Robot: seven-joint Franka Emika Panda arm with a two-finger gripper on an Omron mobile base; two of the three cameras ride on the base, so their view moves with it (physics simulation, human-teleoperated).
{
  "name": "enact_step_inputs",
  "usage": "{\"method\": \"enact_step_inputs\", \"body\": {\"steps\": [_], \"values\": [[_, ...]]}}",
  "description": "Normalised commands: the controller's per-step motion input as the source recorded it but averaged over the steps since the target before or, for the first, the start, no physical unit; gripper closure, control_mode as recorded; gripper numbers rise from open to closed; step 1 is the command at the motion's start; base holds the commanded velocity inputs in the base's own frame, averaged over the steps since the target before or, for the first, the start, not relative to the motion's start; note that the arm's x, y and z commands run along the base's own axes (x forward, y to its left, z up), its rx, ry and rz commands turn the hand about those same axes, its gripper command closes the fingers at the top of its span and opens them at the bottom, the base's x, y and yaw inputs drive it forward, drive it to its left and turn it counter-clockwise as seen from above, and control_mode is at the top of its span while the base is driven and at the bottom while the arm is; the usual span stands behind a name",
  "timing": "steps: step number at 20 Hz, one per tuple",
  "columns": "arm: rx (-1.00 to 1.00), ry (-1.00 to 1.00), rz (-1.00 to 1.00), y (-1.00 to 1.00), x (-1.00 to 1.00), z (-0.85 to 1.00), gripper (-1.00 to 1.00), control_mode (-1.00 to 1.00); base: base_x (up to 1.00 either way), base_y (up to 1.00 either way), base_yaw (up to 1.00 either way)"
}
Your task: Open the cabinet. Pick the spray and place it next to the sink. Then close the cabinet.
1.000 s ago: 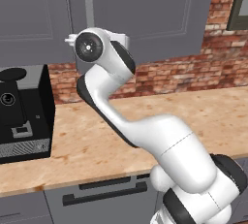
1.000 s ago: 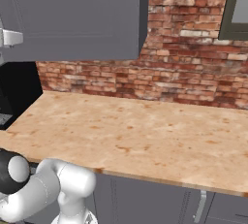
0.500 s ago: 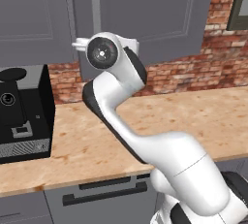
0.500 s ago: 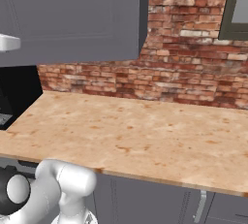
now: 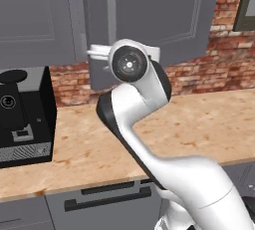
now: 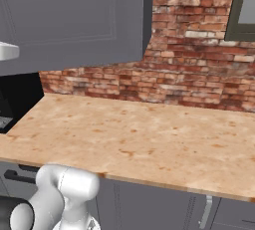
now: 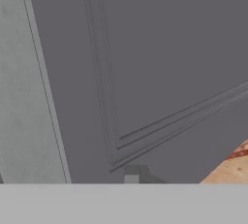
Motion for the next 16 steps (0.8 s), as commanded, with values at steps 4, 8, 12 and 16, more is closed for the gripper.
{"method": "enact_step_inputs", "body": {"steps": [4,8,12,16], "values": [[0.0,0.02,0.04,-1.0,-0.31,0.0,1.0,-1.0,0.0,0.0,0.0],[0.0,0.03,0.04,-1.0,-0.29,0.0,1.0,-1.0,0.0,0.0,0.0],[0.0,0.08,0.05,-1.0,-0.17,0.0,1.0,-1.0,0.0,0.0,0.0],[0.01,0.07,0.06,-1.0,-0.19,0.0,1.0,-1.0,0.0,0.0,0.0]]}}
